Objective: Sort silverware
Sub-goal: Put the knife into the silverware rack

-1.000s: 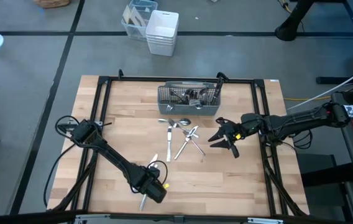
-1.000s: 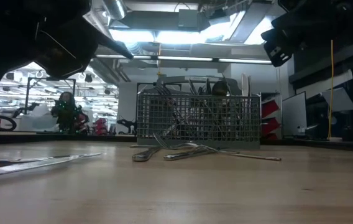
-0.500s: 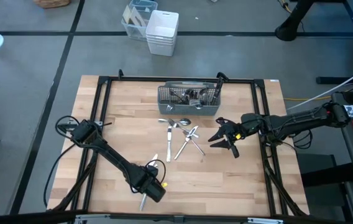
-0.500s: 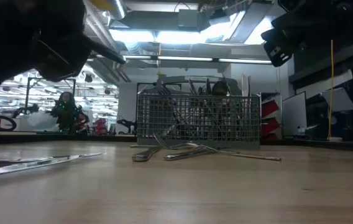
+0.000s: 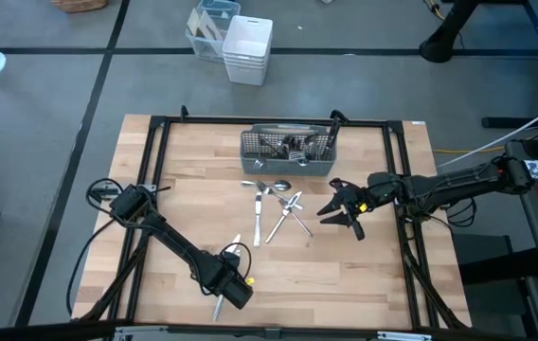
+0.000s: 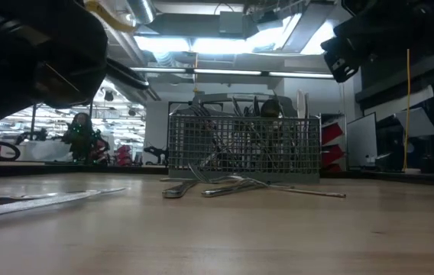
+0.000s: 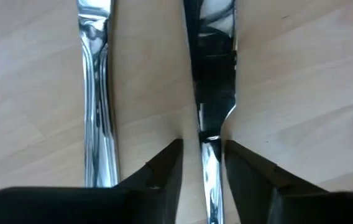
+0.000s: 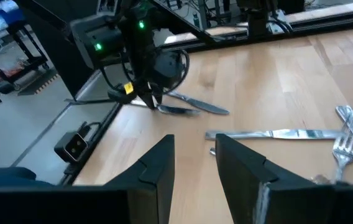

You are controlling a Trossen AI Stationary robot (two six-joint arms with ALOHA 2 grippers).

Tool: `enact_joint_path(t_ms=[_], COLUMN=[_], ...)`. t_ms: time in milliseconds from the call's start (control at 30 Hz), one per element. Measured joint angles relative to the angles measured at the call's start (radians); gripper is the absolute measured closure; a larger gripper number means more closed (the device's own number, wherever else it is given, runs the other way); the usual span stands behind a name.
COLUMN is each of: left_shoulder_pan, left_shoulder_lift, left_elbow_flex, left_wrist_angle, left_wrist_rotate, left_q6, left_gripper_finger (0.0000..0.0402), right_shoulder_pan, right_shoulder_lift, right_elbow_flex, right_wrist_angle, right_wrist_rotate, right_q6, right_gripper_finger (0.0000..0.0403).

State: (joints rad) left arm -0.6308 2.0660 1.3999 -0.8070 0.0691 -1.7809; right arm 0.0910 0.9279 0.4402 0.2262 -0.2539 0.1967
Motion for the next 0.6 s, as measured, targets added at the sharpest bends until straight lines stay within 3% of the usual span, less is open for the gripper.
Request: enact_joint_path(t_ms=[300, 600], left_shoulder_pan=[0.000, 0.023], left_shoulder_lift=[0.001, -0.002], left_elbow_flex=[-0.002, -0.003], left_wrist_angle=[-0.003, 0.003], left_wrist_rotate=[0.000, 0.004], left_q6=[0.024, 0.070], left_gripper_finger=[0.0378, 0.0369], right_shoulder_pan=[0.000, 0.000], right_shoulder_lift=[0.000, 0.000], right_elbow_flex=[0.000, 0.000], right_wrist_angle=[-0.261, -0.360], right_wrist_rotate=[0.114, 0.120], right_q6=[-0.027, -0.027], right_gripper_finger=[0.0285, 0.0285])
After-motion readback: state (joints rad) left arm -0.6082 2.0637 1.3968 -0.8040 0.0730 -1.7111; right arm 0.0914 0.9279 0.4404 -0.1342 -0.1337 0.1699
